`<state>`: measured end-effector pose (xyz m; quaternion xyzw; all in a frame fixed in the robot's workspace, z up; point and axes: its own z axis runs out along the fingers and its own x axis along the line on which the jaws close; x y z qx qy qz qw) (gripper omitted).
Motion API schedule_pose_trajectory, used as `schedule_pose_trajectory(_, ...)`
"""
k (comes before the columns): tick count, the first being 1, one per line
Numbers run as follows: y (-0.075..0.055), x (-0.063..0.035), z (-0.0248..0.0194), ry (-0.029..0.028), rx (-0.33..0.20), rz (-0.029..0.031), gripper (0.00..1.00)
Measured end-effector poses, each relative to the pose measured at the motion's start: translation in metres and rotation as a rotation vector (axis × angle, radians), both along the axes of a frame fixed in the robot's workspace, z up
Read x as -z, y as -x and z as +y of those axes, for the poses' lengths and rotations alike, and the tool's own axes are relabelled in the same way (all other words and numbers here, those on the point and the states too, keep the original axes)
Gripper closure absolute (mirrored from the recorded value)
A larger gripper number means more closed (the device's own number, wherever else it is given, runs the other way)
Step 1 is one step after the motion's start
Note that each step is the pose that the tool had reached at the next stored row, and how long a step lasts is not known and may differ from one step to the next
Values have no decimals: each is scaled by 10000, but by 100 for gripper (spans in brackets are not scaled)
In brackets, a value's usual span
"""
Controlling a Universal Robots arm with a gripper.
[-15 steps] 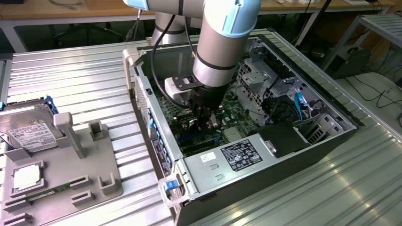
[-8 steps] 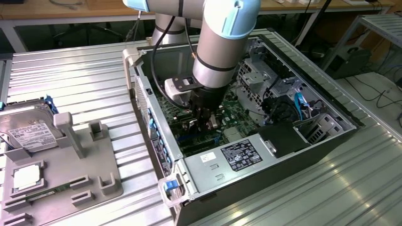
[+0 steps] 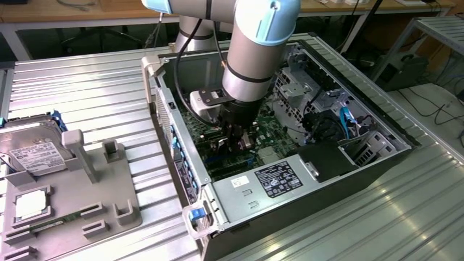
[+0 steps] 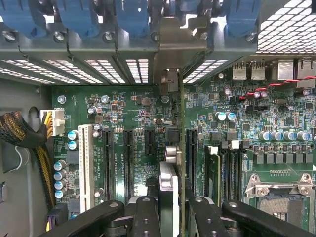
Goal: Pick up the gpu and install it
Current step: 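Insert the gpu into the slot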
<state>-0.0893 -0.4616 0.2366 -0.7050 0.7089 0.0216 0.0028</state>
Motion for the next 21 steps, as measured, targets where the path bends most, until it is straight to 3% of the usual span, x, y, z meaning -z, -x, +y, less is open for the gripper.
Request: schedule_pose_trajectory(21,0,41,0,0,-2,0,72)
